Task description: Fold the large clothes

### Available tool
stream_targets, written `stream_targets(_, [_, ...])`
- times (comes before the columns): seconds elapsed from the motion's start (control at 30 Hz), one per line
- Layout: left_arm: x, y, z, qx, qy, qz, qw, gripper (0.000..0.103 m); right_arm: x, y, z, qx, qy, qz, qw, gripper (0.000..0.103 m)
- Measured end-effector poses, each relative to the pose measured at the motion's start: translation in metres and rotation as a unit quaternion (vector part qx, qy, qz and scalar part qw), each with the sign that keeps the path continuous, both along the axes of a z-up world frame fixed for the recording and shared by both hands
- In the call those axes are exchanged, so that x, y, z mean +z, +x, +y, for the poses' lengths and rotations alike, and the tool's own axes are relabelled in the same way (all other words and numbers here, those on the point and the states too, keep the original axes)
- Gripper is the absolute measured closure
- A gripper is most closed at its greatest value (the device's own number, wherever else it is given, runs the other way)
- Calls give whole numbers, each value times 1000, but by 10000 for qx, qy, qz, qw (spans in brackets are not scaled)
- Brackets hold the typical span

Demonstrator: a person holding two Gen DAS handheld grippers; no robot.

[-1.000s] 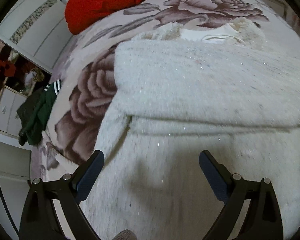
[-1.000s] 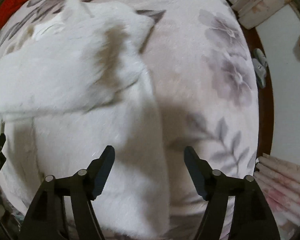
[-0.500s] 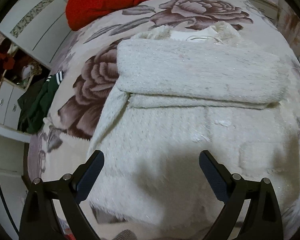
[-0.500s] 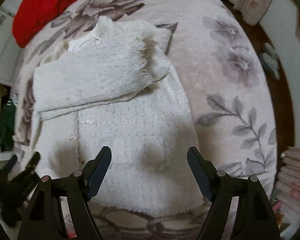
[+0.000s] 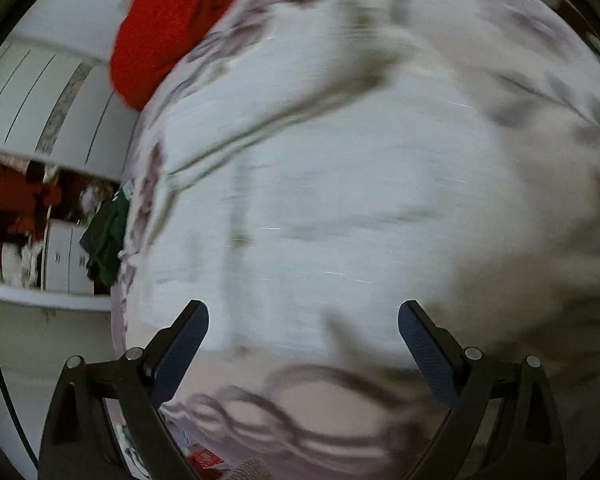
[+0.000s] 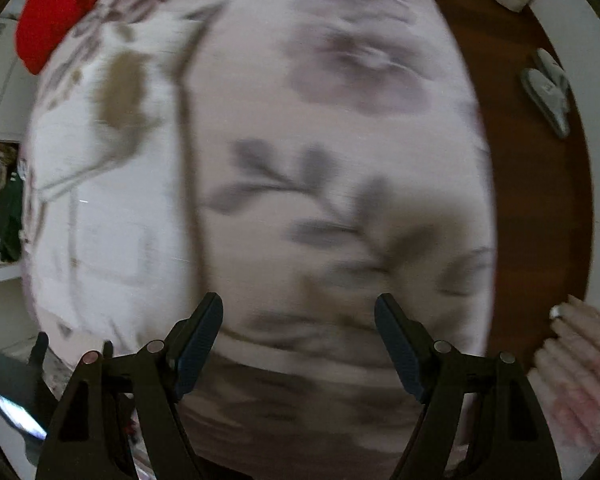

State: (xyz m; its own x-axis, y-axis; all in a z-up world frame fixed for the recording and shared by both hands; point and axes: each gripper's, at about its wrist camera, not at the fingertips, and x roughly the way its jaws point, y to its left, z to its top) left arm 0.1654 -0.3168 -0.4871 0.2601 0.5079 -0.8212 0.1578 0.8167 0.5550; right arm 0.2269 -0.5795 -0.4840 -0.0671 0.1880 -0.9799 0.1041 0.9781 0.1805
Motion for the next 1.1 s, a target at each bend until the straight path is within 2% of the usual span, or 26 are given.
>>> stream_targets(0.07, [-10,-5,-29,-26,-78,118,9999,6,-7,-1,-25,18,-149,116,9998,23])
stream_targets(0.13, [-16,-4,-51,-5,-29,56,10000,6,-11,0,-45,2,-240,168,9996,23])
stream_targets(0.27, [-25,12,-72,2,248,-155,9996,6,-14,11,-78,-84,-301,169,9994,23])
stream_targets(0.43, [-20,12,-99,-273,309,-252,9988,6,-16,36,-99,-190,-219,121,9995,23])
stream_targets(0.53, [-44,15,-103,-393,678,-82,9969,6,-19,50,-100,-150,-160,101,9997,23])
stream_targets(0.63, [-84,30,-94,-361,1320,235,9903,6,-22,67,-92,-108,34,59,9999,23])
stream_targets(0.7, [-87,38,-80,-188,1474,137,9888,5,-23,80,-85,-5,143,-26,9999,23])
stream_targets(0.77, [-79,43,-67,72,1748,-190,9844,6,-25,92,-75,81,238,-123,9996,23])
stream_targets(0.8, [-75,45,-61,208,1892,-321,9812,9,-26,100,-69,141,261,-176,9994,23])
stream_targets(0.87, [-66,46,-45,565,1645,-441,9838,33,-28,113,-56,178,416,-250,9987,23])
stream_targets(0.9, [-63,46,-40,708,1437,-454,9860,58,-30,121,-49,183,582,-288,9977,23])
stream_targets(0.93, [-61,46,-34,840,1209,-450,9881,80,-32,133,-40,170,856,-325,9957,23])
stream_targets(0.97, [-58,47,-31,933,1051,-456,9890,86,-34,142,-34,134,1118,-330,9931,23])
stream_targets(1.0, [-53,47,-29,988,922,-501,9896,88,-39,153,-26,83,1520,-298,9879,23])
stream_targets(1.1, [-40,49,-19,1120,515,-556,9908,91,-60,187,0,-169,2772,-35,9607,23])
